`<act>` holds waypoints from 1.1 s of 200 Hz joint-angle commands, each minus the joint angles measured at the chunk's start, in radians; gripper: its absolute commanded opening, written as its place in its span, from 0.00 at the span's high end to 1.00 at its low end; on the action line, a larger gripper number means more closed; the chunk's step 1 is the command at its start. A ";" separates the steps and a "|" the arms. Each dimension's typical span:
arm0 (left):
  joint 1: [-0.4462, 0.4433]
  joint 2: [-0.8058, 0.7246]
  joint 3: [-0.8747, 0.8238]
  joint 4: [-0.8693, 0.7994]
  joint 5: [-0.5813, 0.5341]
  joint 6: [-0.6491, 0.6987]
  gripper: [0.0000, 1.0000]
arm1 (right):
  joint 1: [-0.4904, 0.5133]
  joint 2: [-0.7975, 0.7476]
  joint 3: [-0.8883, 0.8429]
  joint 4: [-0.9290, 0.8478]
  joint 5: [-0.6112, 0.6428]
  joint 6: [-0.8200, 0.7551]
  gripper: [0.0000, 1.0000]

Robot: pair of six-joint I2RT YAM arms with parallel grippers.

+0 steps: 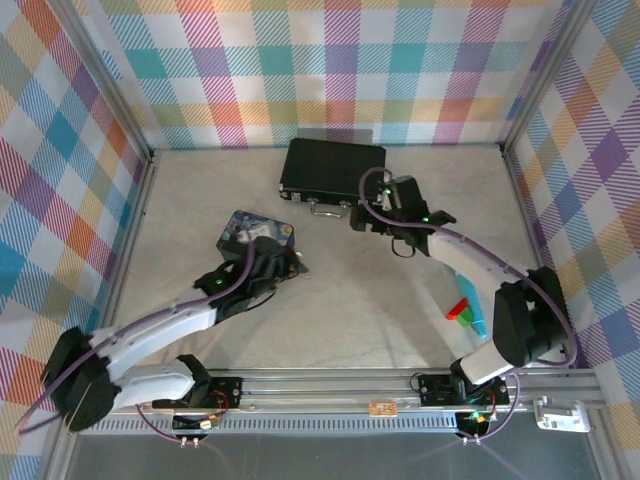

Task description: Unlock the padlock with the key

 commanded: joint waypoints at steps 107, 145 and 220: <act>-0.077 0.719 0.509 0.061 0.196 0.052 1.00 | -0.208 -0.324 -0.230 -0.036 0.045 -0.108 0.01; -0.054 0.731 0.518 0.043 0.188 0.046 0.74 | -0.223 -0.279 -0.262 0.051 0.054 -0.133 0.01; 0.021 0.509 0.505 -0.127 0.060 0.160 0.00 | -0.281 -0.091 -0.311 0.372 0.297 -0.289 0.01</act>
